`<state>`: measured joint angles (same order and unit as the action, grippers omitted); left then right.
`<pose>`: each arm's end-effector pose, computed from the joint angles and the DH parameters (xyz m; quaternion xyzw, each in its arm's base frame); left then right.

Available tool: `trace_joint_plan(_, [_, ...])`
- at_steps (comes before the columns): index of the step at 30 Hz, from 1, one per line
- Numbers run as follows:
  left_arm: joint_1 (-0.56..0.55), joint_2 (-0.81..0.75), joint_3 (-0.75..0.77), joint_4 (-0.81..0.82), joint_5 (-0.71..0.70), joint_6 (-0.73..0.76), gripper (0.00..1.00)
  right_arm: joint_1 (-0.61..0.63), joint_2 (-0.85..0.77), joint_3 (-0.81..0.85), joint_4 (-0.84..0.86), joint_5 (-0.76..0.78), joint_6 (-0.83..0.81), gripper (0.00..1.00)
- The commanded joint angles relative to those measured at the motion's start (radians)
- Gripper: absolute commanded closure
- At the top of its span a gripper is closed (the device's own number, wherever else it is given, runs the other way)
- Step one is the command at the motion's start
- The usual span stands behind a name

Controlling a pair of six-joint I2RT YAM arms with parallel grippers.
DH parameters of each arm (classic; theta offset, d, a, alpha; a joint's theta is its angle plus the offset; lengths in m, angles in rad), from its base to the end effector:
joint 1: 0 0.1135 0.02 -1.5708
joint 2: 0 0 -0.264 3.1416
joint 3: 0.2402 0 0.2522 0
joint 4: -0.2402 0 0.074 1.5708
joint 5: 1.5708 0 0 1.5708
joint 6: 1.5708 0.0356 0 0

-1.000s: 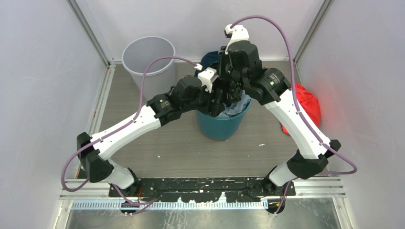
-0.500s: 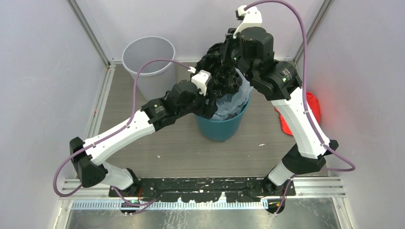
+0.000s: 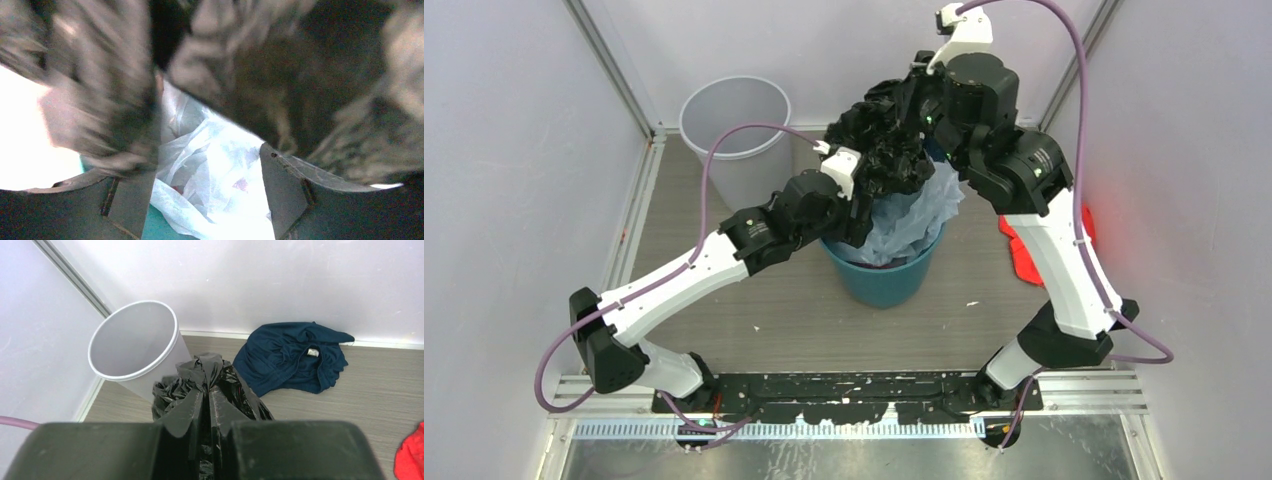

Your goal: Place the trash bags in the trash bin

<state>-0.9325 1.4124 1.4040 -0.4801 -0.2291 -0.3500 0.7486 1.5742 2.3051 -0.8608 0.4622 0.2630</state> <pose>0.1970 -0.2520 0.3811 0.1881 0.8325 -0.2276 0.4687 0.2073 0.1709 0.5720 -0.0292 0.7464 0.1606 0.6452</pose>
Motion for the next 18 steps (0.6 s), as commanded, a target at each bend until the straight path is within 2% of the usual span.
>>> trace_joint_plan(1, [-0.001, -0.041, 0.011, -0.031, -0.043, 0.001, 0.24, -0.002, -0.095, 0.034, 0.082, 0.002, -0.018, 0.86])
trace_joint_plan(6, [-0.001, -0.033, 0.043, -0.052, -0.052, 0.004, 0.24, -0.003, -0.175, -0.035, 0.150, 0.044, -0.038, 0.86])
trace_joint_plan(15, [0.000, -0.025, 0.137, -0.102, -0.040, 0.016, 0.22, -0.002, -0.270, -0.050, 0.118, 0.180, -0.102, 0.86])
trace_joint_plan(18, [-0.001, -0.026, 0.171, -0.122, -0.030, 0.020, 0.22, -0.003, -0.324, -0.115, 0.112, 0.255, -0.122, 0.86])
